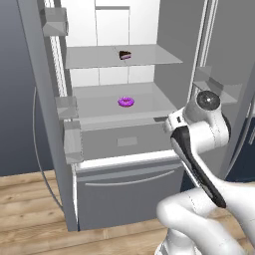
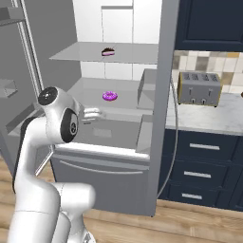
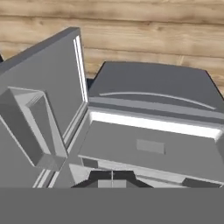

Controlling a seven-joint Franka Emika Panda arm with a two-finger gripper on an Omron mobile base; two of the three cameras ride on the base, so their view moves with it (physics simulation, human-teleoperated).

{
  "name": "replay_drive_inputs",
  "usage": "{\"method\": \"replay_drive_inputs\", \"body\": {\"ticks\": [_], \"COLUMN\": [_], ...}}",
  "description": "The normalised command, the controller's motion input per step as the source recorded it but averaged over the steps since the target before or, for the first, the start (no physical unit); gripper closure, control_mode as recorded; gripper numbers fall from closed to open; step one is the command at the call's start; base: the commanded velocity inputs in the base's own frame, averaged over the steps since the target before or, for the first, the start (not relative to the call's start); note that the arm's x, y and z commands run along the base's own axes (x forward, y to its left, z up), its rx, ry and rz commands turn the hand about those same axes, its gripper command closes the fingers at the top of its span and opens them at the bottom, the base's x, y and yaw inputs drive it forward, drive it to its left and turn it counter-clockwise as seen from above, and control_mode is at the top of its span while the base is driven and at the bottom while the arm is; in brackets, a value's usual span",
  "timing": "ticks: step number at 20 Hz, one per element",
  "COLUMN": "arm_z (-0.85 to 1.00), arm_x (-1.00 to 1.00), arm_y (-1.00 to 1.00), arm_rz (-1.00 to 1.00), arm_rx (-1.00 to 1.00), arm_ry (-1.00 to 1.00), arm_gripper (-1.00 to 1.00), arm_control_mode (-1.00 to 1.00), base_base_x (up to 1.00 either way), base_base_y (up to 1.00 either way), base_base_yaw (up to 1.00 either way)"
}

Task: Take the cake and donut from the fridge and place them on the empty tray on the dining counter.

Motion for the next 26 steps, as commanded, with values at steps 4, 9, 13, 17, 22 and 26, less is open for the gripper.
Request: {"method": "replay_drive_inputs", "body": {"ticks": [4, 9, 13, 17, 22, 26], "arm_z": [-0.09, -0.48, -0.55, -0.65, -0.59, -0.14], "arm_x": [0.0, -0.22, -0.74, -0.55, 0.0, 0.0], "arm_y": [0.18, 0.14, 0.02, 0.04, 0.25, 0.11], "arm_rz": [0.11, -0.01, -0.06, -0.06, -0.01, -0.05], "arm_rx": [0.17, 0.1, 0.09, 0.06, 0.0, 0.0], "arm_ry": [0.21, 0.0, -0.02, 0.01, 0.0, -0.01], "arm_gripper": [1.0, 1.0, 1.0, 1.0, 1.0, 1.0], "arm_control_mode": [-1.0, -1.0, -1.0, -1.0, -1.0, -1.0], "base_base_x": [0.0, 0.0, 0.0, 0.0, 0.0, 0.0], "base_base_y": [0.0, 0.0, 0.0, 0.0, 0.0, 0.0], "base_base_yaw": [0.0, 0.0, 0.0, 0.0, 0.0, 0.0]}}
